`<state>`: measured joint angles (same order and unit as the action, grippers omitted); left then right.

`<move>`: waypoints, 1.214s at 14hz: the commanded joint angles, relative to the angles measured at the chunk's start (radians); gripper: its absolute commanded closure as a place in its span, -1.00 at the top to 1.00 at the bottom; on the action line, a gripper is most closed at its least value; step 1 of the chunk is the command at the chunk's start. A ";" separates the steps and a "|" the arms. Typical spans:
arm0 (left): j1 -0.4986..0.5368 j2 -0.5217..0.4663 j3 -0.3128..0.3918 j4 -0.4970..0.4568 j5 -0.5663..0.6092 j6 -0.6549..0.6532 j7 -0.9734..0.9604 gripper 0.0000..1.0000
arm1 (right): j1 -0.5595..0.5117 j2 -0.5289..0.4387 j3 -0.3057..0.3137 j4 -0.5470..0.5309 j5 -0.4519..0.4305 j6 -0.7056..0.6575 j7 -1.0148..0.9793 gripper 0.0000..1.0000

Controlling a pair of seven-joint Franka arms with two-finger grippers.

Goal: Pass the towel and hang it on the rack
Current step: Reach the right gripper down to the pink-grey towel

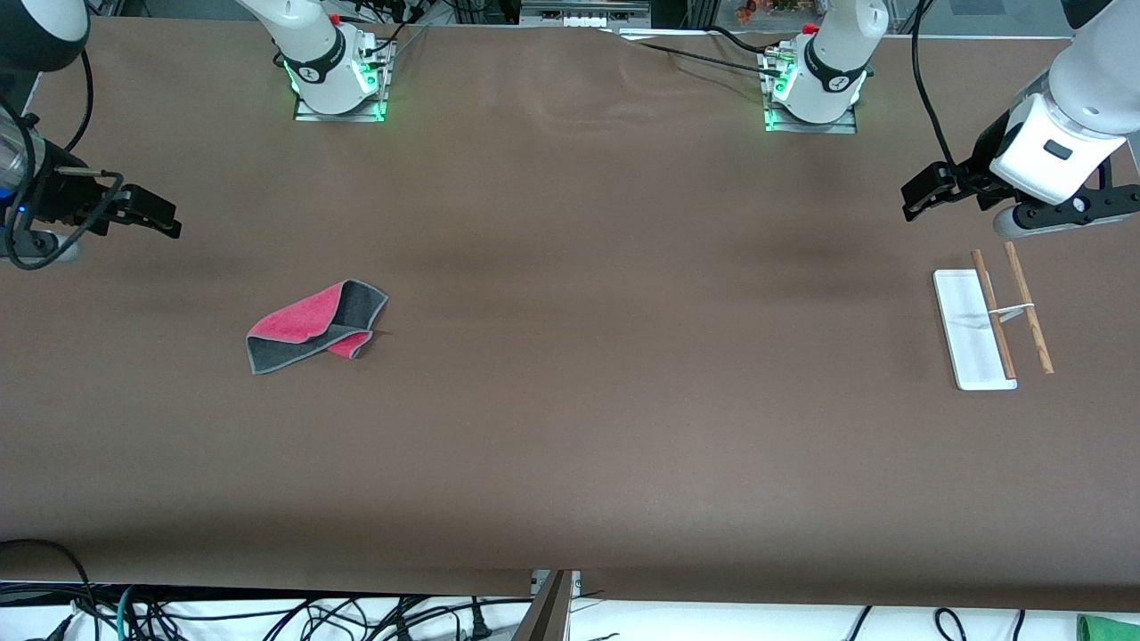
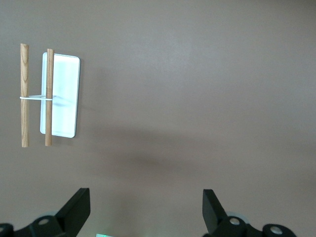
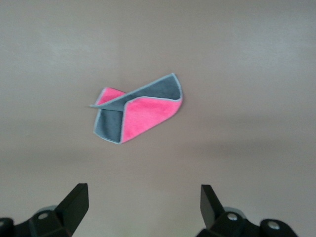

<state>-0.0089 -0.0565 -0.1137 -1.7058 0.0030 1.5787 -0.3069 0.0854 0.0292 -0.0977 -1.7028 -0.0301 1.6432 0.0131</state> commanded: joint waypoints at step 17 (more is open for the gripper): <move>0.007 0.017 -0.004 0.035 -0.017 -0.025 0.017 1.00 | 0.074 0.509 0.009 0.213 0.058 0.047 1.005 1.00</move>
<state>-0.0089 -0.0554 -0.1150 -1.7039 0.0030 1.5776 -0.3069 0.1578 0.5113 -0.0901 -1.5249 0.0020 1.6837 0.9825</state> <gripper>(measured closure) 0.000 0.000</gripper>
